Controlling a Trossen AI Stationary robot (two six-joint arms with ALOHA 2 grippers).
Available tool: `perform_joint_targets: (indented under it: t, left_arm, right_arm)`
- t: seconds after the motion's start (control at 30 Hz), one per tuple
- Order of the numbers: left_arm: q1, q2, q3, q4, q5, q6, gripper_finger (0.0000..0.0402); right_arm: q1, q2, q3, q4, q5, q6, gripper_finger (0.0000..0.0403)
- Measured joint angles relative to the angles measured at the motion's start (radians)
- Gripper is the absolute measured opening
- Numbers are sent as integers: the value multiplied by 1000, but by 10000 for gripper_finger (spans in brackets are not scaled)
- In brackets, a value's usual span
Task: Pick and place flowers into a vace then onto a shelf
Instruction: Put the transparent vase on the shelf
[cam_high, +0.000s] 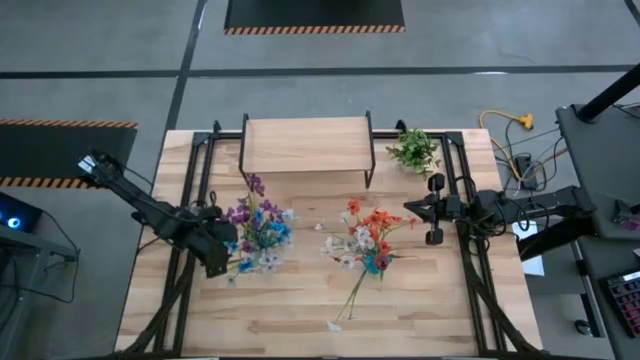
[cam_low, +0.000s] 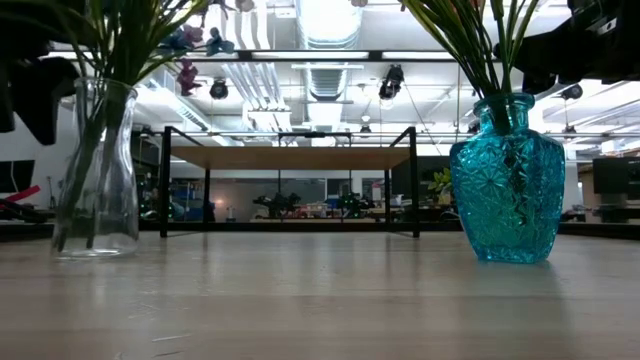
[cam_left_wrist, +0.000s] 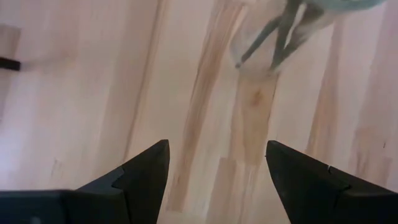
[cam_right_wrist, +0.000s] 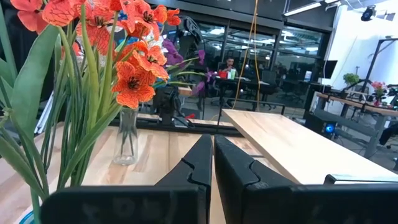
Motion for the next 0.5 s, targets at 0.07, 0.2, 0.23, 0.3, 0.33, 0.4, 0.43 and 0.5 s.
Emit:
perform_joint_targets:
  t: [0.07,0.2,0.23,0.3,0.33,0.4,0.43,0.5]
  left_arm:
    - [-1,2,0,25,-6,0,251]
    - [-2,-4,-9,105,-25,15,251]
    - [-2,-6,-11,138,-28,27,251]
    - [-2,-8,-12,194,-30,60,251]
    - [-2,-8,-12,205,-35,76,251]
    - [-3,-8,-14,213,-68,87,251]
    - [-3,-8,-19,215,-82,87,251]
    - [-3,-9,-35,215,-88,87,251]
  right_arm:
    - [0,0,0,0,0,-4,8]
    - [0,0,0,0,0,-4,9]
    - [0,0,0,0,0,-6,9]
    - [0,0,0,0,0,-7,9]
    - [0,0,0,0,0,-7,9]
    - [0,0,0,0,0,-7,8]
    - [0,0,0,0,0,-7,9]
    - [0,0,0,0,0,-7,8]
